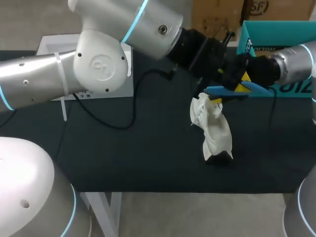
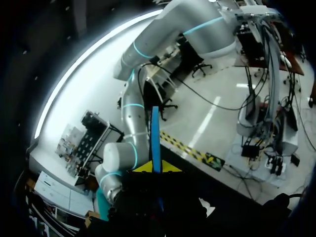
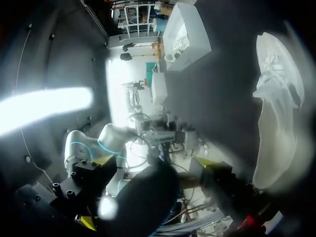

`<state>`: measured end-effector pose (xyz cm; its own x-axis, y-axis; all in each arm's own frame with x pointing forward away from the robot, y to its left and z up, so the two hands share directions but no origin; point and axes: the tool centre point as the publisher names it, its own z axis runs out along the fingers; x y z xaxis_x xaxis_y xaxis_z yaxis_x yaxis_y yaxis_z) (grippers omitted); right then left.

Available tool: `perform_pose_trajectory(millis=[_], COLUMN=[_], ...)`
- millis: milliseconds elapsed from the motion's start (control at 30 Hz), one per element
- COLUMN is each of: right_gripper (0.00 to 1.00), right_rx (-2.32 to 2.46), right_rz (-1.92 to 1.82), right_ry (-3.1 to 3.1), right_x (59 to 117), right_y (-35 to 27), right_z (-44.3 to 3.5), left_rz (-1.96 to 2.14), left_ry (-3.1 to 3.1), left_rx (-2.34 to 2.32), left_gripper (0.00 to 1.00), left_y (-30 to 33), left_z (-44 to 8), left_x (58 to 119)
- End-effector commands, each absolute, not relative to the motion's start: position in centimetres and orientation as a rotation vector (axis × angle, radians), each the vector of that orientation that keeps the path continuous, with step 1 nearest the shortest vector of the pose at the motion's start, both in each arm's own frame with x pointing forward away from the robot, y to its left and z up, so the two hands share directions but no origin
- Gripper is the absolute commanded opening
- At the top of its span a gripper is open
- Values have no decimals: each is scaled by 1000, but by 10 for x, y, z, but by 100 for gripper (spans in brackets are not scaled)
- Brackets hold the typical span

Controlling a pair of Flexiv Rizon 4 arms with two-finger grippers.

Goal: Take the shoe out of the shoebox, open the shoe tongue, remove and reinsert the insole, then place the shoe into the shoebox

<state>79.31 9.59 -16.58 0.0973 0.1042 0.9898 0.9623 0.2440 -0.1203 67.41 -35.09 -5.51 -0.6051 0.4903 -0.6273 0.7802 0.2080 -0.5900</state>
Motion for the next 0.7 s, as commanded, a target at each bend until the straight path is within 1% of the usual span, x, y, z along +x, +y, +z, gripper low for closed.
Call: perform_pose_trajectory(millis=[33,467,700], right_gripper=[100,100,100], right_rx=[-1137,-1113,-1120], right_rz=[-892,-792,-728], right_ry=[-1304,-1291,-1270], right_x=[789,763,747], right_y=[92,83,87], right_z=[-161,-138,-143], left_rz=[-1347,-1347,-1347], left_ry=[2187,2187,2187], left_rx=[1198,1198,1198], left_gripper=[0,0,0], left_y=[-353,-353,-353], left_z=[-55,-55,-55], left_x=[674,674,674])
